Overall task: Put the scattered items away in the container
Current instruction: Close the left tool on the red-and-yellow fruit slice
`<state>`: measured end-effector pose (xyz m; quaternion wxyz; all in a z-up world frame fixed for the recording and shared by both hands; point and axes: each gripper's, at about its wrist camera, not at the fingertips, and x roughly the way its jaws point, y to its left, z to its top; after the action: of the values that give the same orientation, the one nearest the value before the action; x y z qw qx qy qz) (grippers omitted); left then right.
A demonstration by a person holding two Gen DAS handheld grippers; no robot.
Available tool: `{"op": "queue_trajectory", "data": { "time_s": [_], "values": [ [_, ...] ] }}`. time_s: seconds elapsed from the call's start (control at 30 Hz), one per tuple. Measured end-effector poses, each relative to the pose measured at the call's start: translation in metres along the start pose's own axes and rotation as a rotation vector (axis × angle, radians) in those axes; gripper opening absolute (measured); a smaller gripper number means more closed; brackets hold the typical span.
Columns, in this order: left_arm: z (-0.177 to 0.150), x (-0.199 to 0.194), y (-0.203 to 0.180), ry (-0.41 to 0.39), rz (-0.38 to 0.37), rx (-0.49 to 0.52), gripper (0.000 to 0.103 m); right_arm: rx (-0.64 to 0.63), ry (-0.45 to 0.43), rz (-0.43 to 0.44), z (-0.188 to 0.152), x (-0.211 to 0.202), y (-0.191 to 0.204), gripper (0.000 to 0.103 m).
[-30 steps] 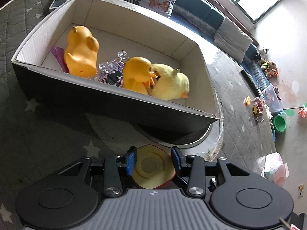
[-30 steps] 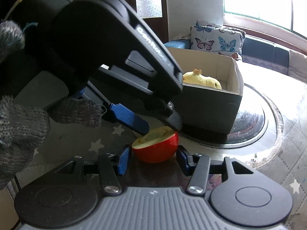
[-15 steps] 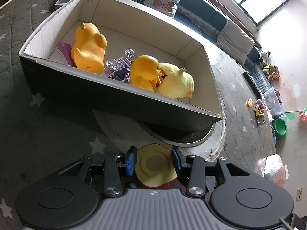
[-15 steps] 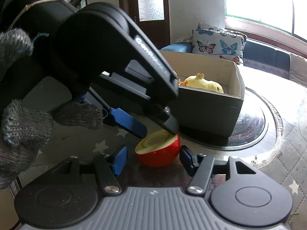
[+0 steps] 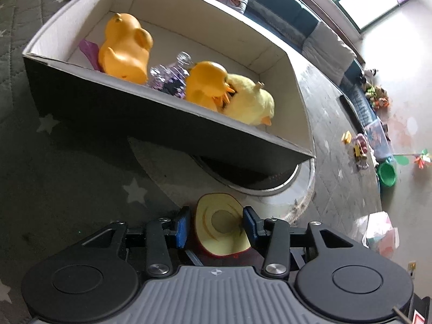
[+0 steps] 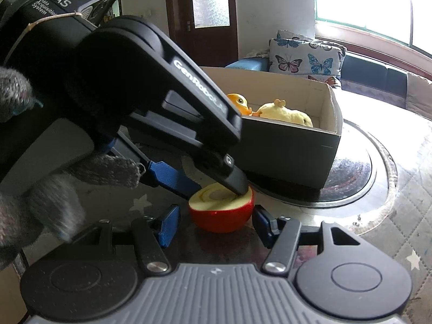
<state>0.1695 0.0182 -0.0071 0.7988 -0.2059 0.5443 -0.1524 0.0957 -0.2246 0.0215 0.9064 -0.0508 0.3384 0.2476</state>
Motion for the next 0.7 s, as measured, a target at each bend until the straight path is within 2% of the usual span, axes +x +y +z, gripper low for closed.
{"op": "queue_trajectory", "data": {
  "time_s": [0.4,0.57,0.7],
  "values": [
    [-0.003,0.005,-0.007,0.007,0.027,-0.009,0.048,0.018,-0.001,-0.004,-0.002,0.001,-0.002,0.059],
    [-0.005,0.006,-0.011,0.019,0.041,0.002,0.047,0.031,-0.007,-0.008,-0.003,-0.002,-0.003,0.054],
    [-0.006,0.006,-0.011,0.017,0.044,0.006,0.046,0.03,-0.006,-0.011,-0.004,-0.002,-0.003,0.053]
  ]
}}
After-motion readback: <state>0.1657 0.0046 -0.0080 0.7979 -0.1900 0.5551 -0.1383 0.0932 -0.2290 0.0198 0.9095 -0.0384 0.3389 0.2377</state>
